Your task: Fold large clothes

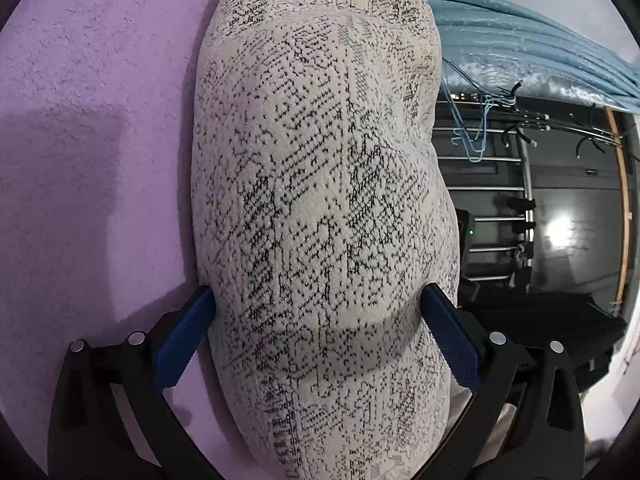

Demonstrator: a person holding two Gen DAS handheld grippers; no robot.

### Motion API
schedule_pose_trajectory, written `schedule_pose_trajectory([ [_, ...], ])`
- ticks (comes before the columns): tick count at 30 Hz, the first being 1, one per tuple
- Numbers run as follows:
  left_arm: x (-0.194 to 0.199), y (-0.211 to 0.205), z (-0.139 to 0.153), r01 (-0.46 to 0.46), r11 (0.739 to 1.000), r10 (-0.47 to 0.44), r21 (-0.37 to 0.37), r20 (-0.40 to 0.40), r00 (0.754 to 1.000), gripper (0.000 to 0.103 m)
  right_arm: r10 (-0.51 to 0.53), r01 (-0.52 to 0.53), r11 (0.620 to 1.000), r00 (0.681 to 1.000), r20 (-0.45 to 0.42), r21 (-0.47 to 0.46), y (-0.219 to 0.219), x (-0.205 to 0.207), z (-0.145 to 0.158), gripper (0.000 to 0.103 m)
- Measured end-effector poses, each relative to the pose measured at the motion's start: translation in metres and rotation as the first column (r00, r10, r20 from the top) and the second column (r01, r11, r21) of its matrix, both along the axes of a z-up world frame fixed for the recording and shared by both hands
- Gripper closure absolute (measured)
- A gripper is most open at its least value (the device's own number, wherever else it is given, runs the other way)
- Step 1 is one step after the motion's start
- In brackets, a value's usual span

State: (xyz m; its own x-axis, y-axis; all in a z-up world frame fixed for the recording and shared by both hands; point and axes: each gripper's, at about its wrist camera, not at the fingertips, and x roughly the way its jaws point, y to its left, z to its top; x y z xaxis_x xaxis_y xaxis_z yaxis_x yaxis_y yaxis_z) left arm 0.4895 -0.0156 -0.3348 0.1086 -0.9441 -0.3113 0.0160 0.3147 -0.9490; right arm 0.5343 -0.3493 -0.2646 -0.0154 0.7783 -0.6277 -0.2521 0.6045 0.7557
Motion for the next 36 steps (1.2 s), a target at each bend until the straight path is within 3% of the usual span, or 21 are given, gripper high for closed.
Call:
schedule_pose_trajectory([
  [5,-0.002,-0.002,0.002,-0.014,1.000,0.014,-0.007,0.018,1.000,0.007,-0.024,0.024,1.000,1.000,0.000,0.002,-0.008,-0.007,-0.004,0.006],
  [9,-0.005,0.001,0.001,-0.017,1.000,0.018,-0.017,0.018,1.000,0.013,-0.038,0.036,0.999,0.998,0.046,0.028,0.005,-0.023,0.004,0.023],
  [18,-0.006,-0.002,0.011,-0.012,1.000,0.011,0.021,0.027,1.000,0.018,-0.054,0.051,0.998,0.996,0.076,0.041,0.016,-0.041,0.016,0.045],
  [24,-0.010,-0.006,0.029,0.003,1.000,-0.002,-0.012,0.081,0.997,0.019,-0.039,0.022,0.993,0.987,0.154,0.114,0.025,-0.061,0.038,0.049],
  [31,-0.017,-0.005,0.048,0.003,1.000,-0.002,-0.014,0.102,0.995,0.019,-0.081,0.046,0.981,0.980,0.182,0.186,0.015,-0.081,0.054,0.053],
  [36,-0.022,0.002,0.055,0.004,1.000,-0.002,-0.018,0.115,0.993,0.019,-0.087,0.050,0.981,0.978,0.192,0.189,0.013,-0.084,0.060,0.054],
])
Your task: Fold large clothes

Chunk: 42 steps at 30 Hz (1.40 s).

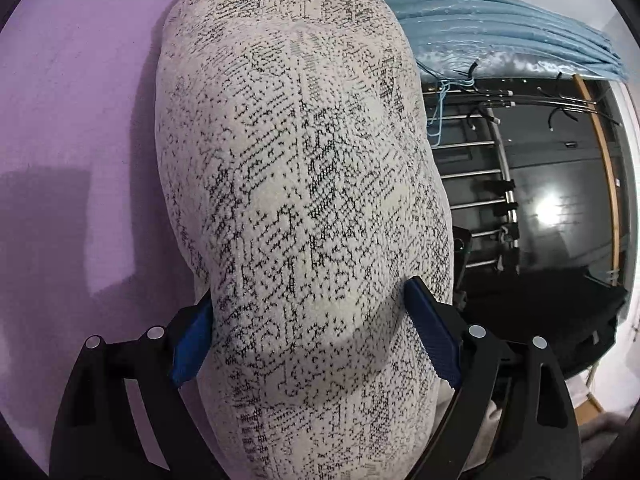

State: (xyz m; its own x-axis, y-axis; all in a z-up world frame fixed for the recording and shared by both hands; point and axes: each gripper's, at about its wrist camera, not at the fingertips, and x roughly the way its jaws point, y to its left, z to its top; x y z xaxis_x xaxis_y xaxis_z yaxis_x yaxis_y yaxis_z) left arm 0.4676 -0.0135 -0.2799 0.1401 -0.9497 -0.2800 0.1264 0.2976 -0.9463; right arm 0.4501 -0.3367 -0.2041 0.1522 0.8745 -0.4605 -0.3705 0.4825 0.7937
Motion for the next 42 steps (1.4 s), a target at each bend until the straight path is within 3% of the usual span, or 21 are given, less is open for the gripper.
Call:
schedule_pose_trajectory([
  [12,-0.010,0.012,0.028,-0.017,1.000,0.017,0.002,0.062,0.998,0.019,0.001,-0.004,0.998,0.999,0.049,0.055,-0.008,0.004,0.005,0.054],
  [18,-0.012,0.019,0.031,-0.028,1.000,0.027,0.014,0.065,0.998,0.019,-0.026,0.023,0.996,0.999,0.031,0.086,-0.012,0.002,0.001,0.055],
  [27,-0.003,0.010,0.074,-0.016,0.999,0.011,0.030,0.142,0.990,0.019,-0.040,0.028,0.993,0.994,0.104,0.112,-0.025,0.004,0.021,0.055],
  [35,0.045,-0.007,0.129,-0.001,0.998,-0.014,0.068,0.211,0.977,0.019,-0.068,0.049,0.993,0.982,0.177,0.107,-0.049,0.035,0.061,0.055],
  [42,0.118,-0.027,0.186,0.020,0.995,-0.047,0.098,0.280,0.959,0.019,-0.115,0.087,0.989,0.961,0.253,0.118,-0.076,0.084,0.104,0.055],
])
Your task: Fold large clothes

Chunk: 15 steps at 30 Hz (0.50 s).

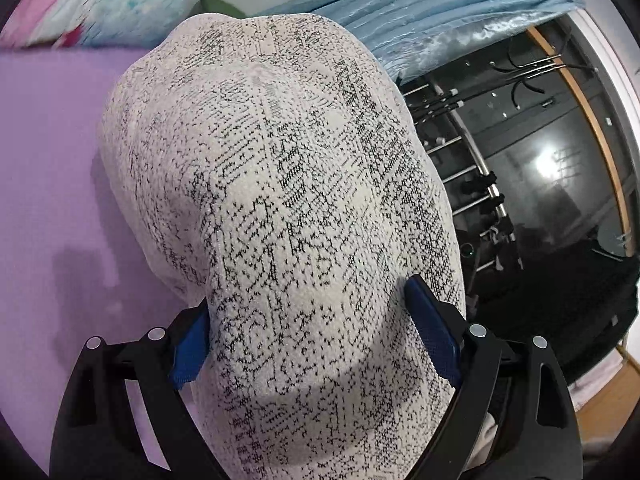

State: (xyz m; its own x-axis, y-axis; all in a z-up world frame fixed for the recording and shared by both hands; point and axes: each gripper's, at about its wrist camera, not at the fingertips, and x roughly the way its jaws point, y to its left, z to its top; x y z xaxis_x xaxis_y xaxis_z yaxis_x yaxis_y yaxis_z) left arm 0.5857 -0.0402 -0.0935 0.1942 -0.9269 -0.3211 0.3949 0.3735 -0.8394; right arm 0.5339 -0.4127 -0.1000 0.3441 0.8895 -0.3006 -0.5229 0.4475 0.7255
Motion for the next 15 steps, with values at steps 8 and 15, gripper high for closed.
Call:
schedule_pose_trajectory([
  [8,0.087,-0.007,0.004,0.016,1.000,-0.016,-0.020,0.020,1.000,0.019,-0.023,0.025,0.998,0.999,0.038,-0.051,-0.005,0.072,0.016,0.055],
  [15,0.136,0.034,-0.071,-0.082,0.995,0.084,0.051,-0.043,0.996,0.019,0.051,-0.049,0.998,0.995,-0.088,0.028,0.020,0.146,-0.076,0.055],
])
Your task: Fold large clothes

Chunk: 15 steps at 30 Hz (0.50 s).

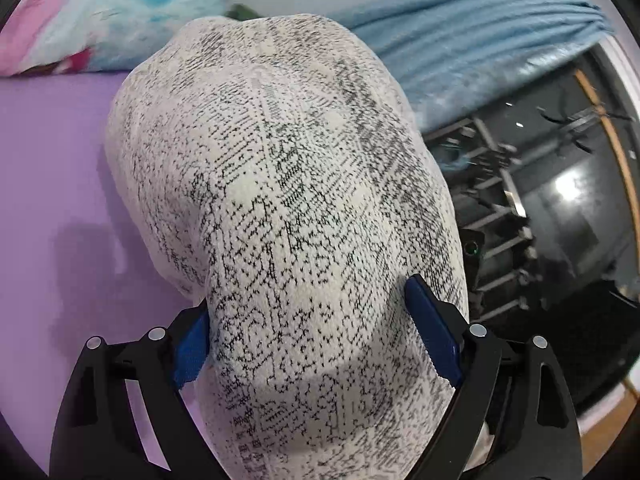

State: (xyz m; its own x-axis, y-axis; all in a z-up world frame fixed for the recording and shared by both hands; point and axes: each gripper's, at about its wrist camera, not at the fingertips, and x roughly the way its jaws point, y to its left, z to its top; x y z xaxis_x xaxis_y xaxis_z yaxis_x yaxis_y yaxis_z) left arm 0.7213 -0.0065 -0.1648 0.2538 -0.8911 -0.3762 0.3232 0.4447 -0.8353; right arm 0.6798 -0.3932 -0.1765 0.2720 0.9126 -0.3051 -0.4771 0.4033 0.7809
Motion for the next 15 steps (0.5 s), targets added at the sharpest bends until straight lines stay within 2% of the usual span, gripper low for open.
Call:
schedule_pose_trajectory([
  [3,0.019,0.023,-0.073,-0.080,0.995,0.085,0.051,-0.108,0.991,0.019,-0.002,-0.006,0.995,0.997,-0.076,-0.105,0.022,0.033,-0.082,0.055],
  [4,0.025,0.030,-0.111,-0.104,0.991,0.118,0.090,-0.179,0.977,0.019,-0.009,-0.009,0.991,0.991,-0.135,-0.132,0.025,0.040,-0.112,0.055],
  [5,0.027,0.038,-0.146,-0.117,0.986,0.143,0.121,-0.237,0.961,0.021,-0.015,-0.023,0.985,0.975,-0.222,-0.168,0.028,0.048,-0.156,0.052],
  [6,0.027,0.043,-0.175,-0.101,0.986,0.132,0.134,-0.249,0.960,0.020,-0.009,-0.034,0.987,0.963,-0.268,-0.155,0.027,0.050,-0.179,0.044],
  [7,0.023,0.048,-0.191,-0.091,0.991,0.113,0.098,-0.241,0.964,0.018,0.022,-0.048,0.995,0.957,-0.288,-0.085,0.023,0.049,-0.197,0.043],
  [8,0.020,0.054,-0.198,-0.100,0.994,0.108,0.046,-0.233,0.967,0.017,0.041,-0.050,0.998,0.969,-0.242,-0.031,0.016,0.044,-0.200,0.043],
  [9,0.016,0.059,-0.204,-0.106,0.994,0.104,0.004,-0.215,0.971,0.016,0.046,-0.053,0.998,0.972,-0.232,-0.026,0.014,0.043,-0.200,0.043],
  [11,0.011,0.061,-0.206,-0.107,0.994,0.105,-0.001,-0.191,0.976,0.016,0.050,-0.061,0.997,0.971,-0.232,-0.038,0.014,0.041,-0.200,0.043],
  [13,0.010,0.062,-0.205,-0.112,0.994,0.111,0.005,-0.199,0.974,0.016,0.045,-0.057,0.997,0.967,-0.250,-0.043,0.013,0.044,-0.200,0.042],
  [15,0.010,0.052,-0.190,-0.112,0.993,0.116,0.032,-0.210,0.971,0.014,0.033,-0.049,0.997,0.967,-0.253,-0.059,0.013,0.048,-0.198,0.042],
])
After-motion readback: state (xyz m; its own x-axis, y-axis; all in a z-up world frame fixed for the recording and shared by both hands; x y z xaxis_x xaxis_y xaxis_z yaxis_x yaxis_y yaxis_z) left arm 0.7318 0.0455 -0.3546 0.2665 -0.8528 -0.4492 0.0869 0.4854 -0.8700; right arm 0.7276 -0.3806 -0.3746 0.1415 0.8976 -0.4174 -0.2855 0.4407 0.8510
